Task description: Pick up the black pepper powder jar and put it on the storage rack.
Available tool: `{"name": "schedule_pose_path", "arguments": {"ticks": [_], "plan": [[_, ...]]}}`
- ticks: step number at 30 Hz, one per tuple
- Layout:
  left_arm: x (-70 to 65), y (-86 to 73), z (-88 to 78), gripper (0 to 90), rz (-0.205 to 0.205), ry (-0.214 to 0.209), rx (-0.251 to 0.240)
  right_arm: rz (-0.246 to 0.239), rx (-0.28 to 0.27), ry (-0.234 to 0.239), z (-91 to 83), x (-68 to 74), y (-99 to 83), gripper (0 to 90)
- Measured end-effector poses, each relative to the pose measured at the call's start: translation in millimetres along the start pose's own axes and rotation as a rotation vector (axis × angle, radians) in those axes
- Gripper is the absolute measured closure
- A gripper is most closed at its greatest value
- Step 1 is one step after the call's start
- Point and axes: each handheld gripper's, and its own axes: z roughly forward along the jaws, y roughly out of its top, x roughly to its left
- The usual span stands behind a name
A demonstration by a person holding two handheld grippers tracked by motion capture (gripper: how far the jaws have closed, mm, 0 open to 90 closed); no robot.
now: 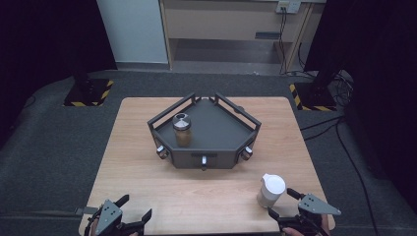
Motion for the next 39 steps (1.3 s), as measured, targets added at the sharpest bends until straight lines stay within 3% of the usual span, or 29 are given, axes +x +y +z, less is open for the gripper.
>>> {"name": "schedule_pose_path", "arguments": {"ticks": [22,29,39], "plan": [[3.3,-0.5,-2.2,4.8,-0.008,0.004,-0.003,-0.011,-0.010,0.011,23.5,-3.0,11.6,7.7],[3.6,-0.4,-2.3,4.9,-0.007,0.004,-0.003,-0.047,-0.002,0.006,28.0,-1.7,18.1,13.6],[4.1,-0.6,-2.6,4.9,-0.009,0.005,-0.004,-0.055,-0.016,-0.006,28.5,-1.7,14.8,27.9]]}}
